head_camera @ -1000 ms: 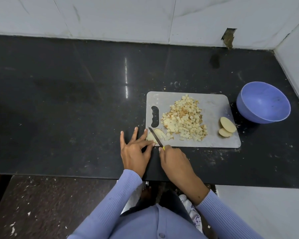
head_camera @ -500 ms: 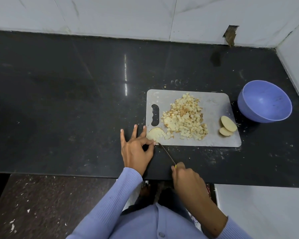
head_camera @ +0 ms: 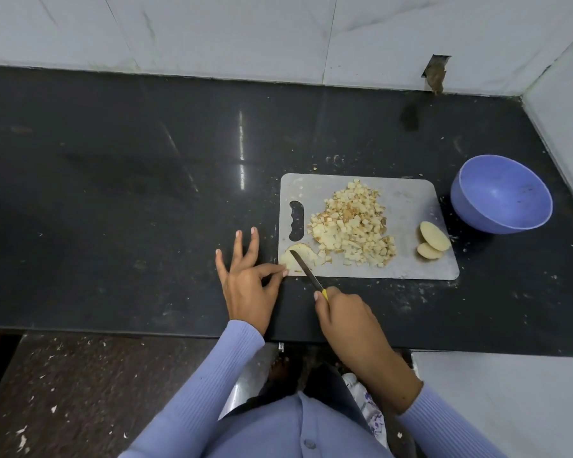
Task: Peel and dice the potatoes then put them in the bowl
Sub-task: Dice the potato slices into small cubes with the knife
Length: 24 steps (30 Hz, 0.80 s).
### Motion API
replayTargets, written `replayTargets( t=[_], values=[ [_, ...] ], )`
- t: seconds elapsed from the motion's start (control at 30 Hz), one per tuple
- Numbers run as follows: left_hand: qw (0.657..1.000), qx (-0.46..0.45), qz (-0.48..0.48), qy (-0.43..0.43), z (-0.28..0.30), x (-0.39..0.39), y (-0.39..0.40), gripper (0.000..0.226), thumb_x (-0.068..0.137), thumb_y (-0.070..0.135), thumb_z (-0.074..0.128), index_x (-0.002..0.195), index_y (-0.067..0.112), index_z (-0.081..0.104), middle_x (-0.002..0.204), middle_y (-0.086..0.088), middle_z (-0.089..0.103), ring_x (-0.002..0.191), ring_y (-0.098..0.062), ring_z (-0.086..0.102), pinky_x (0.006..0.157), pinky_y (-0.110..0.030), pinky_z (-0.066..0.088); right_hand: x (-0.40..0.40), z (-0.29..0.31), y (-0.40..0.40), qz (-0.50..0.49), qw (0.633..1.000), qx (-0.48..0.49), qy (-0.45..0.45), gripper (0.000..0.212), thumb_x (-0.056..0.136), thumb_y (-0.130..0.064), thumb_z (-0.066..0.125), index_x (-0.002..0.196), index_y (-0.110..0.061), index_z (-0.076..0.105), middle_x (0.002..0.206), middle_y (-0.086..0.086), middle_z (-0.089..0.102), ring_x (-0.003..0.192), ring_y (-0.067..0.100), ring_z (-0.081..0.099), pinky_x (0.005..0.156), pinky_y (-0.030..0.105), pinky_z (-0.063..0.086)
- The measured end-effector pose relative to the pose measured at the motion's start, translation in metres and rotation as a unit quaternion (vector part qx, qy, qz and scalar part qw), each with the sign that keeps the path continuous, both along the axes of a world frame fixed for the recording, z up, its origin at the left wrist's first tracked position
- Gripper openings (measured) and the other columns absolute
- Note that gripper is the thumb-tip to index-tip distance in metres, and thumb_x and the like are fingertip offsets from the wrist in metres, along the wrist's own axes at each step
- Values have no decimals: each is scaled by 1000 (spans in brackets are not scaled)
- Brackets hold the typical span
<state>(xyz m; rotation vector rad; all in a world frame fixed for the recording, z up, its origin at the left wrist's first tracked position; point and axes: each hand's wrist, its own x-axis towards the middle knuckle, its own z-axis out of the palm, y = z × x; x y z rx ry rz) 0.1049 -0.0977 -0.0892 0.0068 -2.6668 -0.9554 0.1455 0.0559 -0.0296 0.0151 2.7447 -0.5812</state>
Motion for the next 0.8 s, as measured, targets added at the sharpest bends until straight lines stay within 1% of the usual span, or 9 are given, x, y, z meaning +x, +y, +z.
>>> replayTargets(
  t=[0.1,0.2,0.33,0.43,0.5,0.63,0.7,0.73,0.8],
  values=[
    [1000,13,-4,-8,-2,-2,1,7,72,20,81,75,25,77,144,-6,43,141,-28,26,116,-45,-1,-8,0,-7,0,1000,-11,-11,31,103,-37,26,87,-15,42,74,1,49,74,24,55,61,31,34],
    [999,34,-23,-26,-4,-4,5,6,73,24,79,78,27,77,147,-9,39,143,-27,20,115,-51,2,-12,-1,-8,-3,1000,-12,-18,32,102,-37,26,89,-14,45,83,7,56,83,28,59,64,32,36],
    [997,64,-25,-20,-4,-6,8,10,76,24,77,85,28,77,149,-9,35,144,-23,18,116,-46,3,-15,-3,-4,-9,1000,-15,-20,32,102,-37,26,85,-15,42,78,5,53,77,26,56,64,32,36],
    [998,58,-15,-4,-4,-3,7,16,73,27,79,89,26,77,148,-9,38,143,-23,22,116,-44,6,-16,-3,-1,-10,1000,-20,-19,33,102,-37,26,84,-16,43,74,0,48,71,21,50,63,31,35],
    [999,43,0,-3,-3,-1,6,17,70,27,81,87,25,77,146,-10,41,142,-25,26,115,-45,8,-15,-3,-1,-3,1000,-21,-17,32,102,-37,26,85,-16,42,74,-1,48,69,20,48,63,31,35],
    [999,28,16,-21,-2,-1,5,9,70,26,82,79,25,78,146,-11,41,142,-26,25,114,-47,7,-14,-4,-5,17,999,-22,-15,31,103,-37,26,87,-16,42,71,-3,43,71,20,47,63,31,34],
    [999,27,18,-33,-2,-1,4,7,71,25,82,76,25,78,147,-10,39,142,-25,23,114,-46,7,-14,-5,-7,22,999,-17,-20,35,103,-37,26,95,-12,49,77,1,51,76,23,52,64,31,35],
    [999,27,18,-37,-1,-2,4,6,70,24,82,74,25,78,148,-10,38,142,-25,22,114,-47,7,-14,-6,-8,22,999,-12,-25,36,103,-36,26,99,-10,51,84,6,56,81,25,56,64,31,35],
    [998,25,22,-49,1,-4,5,6,70,25,82,71,25,77,149,-9,35,144,-23,18,114,-48,5,-15,-8,-11,21,999,4,-32,37,103,-35,25,106,-8,51,97,10,61,91,29,59,65,32,35]
  ],
)
